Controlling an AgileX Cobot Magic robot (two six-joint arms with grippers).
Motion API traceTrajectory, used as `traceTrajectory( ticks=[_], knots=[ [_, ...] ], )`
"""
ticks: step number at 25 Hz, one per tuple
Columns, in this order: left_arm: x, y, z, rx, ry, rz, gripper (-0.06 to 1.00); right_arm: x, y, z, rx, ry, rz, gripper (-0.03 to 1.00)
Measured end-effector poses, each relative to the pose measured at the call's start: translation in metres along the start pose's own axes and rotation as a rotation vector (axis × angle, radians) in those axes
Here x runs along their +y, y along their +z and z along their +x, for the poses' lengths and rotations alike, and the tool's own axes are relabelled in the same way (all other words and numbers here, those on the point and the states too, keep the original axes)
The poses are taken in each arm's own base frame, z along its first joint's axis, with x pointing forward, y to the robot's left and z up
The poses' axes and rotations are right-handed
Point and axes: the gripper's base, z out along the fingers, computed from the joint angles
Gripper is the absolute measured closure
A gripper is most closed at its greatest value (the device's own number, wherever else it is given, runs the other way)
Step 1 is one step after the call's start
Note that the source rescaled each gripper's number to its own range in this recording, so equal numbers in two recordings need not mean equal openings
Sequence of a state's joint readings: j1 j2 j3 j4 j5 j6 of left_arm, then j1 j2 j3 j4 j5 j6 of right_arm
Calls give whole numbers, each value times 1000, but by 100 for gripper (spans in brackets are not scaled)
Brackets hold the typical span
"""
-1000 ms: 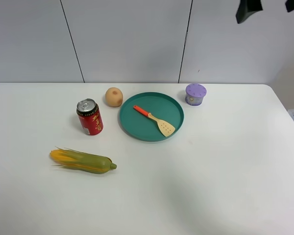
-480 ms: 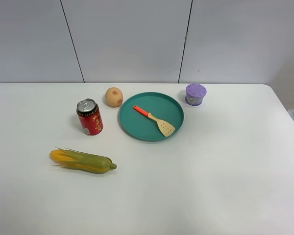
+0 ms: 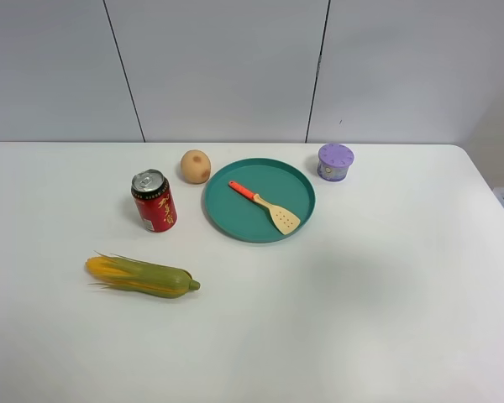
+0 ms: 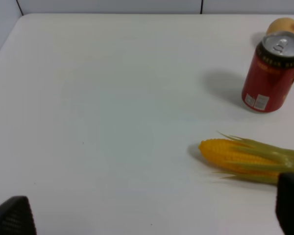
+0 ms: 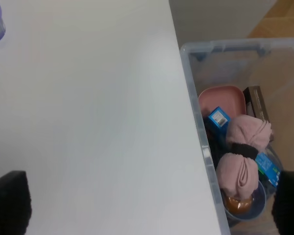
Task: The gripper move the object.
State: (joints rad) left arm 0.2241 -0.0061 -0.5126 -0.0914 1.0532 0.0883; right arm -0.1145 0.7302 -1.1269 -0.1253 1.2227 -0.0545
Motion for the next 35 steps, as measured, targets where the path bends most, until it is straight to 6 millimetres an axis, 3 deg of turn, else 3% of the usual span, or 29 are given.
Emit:
traceTrajectory(
  ticks=[8, 17, 21, 35],
  knots=[
    [0, 0, 0, 0, 0, 0, -6, 8, -13, 91, -104, 11, 1, -3],
    [0, 0, 0, 0, 0, 0, -6, 19, -7, 146, -324, 38, -28, -3],
    [0, 0, 0, 0, 0, 0, -6, 21, -6, 157, -356, 46, -39, -3],
    [0, 0, 0, 0, 0, 0, -6, 28, 13, 162, -328, 32, -136, -3]
  ],
)
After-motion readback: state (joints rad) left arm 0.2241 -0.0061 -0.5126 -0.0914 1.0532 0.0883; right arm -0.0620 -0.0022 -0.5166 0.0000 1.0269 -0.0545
